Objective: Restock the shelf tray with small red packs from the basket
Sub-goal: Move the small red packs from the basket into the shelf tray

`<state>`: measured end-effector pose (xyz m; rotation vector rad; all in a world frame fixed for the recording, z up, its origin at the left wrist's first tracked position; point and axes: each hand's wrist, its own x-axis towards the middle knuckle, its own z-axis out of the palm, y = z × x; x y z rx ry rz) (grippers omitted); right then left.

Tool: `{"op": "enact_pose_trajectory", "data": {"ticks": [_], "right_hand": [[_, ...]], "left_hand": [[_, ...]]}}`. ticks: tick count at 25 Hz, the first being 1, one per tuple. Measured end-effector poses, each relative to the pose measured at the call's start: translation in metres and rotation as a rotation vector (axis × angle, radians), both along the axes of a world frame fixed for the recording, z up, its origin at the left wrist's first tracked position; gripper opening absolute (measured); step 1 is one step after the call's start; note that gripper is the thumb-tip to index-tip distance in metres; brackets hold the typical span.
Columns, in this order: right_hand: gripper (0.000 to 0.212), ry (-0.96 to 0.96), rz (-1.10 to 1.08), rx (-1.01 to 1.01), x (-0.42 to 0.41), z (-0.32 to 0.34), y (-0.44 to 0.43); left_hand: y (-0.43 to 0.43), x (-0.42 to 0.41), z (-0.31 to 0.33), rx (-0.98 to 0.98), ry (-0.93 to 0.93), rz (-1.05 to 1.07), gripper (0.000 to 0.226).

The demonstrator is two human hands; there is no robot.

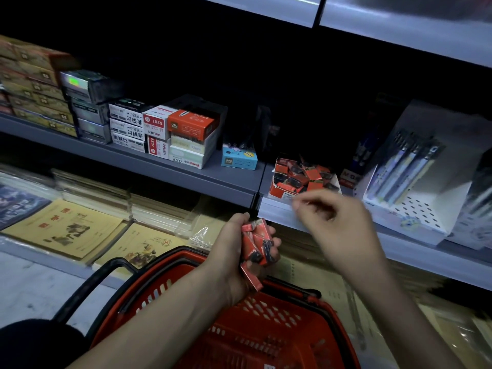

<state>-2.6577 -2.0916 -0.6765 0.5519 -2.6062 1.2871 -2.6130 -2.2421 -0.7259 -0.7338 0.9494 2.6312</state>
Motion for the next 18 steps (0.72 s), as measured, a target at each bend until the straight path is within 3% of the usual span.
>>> {"op": "enact_pose_trajectory", "data": {"ticks": [2,6,10,14,18], "right_hand": [[0.007,-0.175,0.096,0.054,0.016,-0.009,-0.006],[0.005,-0.281,0.098,0.066,0.017,-0.024,-0.009],[0.010,-0.333,0.047,-0.139,0.017,-0.022,-0.004],[0.010,-0.046,-0.137,-0.210,0.006,-0.004,0.008],[0.012,0.301,-0.308,0.044,-0.027,0.017,0.028]], "left_hand": [[0.003,0.002,-0.001,-0.053,0.040,-0.031,0.053],[0.010,0.006,-0.004,-0.231,0.088,-0.103,0.051],[0.008,0.000,-0.010,-0.296,0.074,-0.130,0.051],[0.004,0.003,-0.012,-0.288,0.038,-0.128,0.053],[-0.001,-0.001,-0.016,-0.229,0.067,-0.136,0.047]]}}
